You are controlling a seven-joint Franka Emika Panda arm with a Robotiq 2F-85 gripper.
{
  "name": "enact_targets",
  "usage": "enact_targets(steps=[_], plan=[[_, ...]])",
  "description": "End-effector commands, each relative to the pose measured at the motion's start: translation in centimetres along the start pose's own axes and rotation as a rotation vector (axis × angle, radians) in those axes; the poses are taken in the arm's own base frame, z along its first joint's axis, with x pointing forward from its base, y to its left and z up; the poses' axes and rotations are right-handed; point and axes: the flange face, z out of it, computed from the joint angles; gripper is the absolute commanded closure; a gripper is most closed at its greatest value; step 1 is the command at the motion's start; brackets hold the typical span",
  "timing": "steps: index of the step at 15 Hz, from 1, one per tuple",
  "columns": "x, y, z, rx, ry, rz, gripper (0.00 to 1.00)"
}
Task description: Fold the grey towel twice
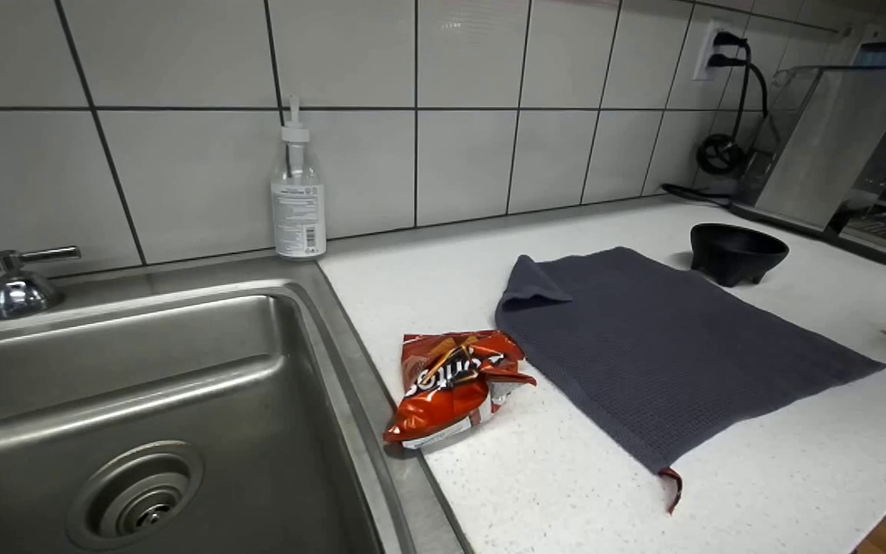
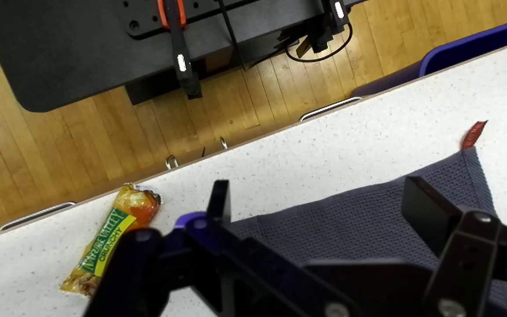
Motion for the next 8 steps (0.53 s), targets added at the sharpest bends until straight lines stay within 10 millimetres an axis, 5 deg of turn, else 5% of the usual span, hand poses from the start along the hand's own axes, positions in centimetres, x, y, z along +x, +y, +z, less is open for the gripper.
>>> enact_targets(steps=[1, 8], plan=[[0.6, -0.7, 0.5, -0.010, 0.009, 0.022, 0.00], [4.1, -6.5, 3.1, 0.066, 0.024, 0.084, 0.00]])
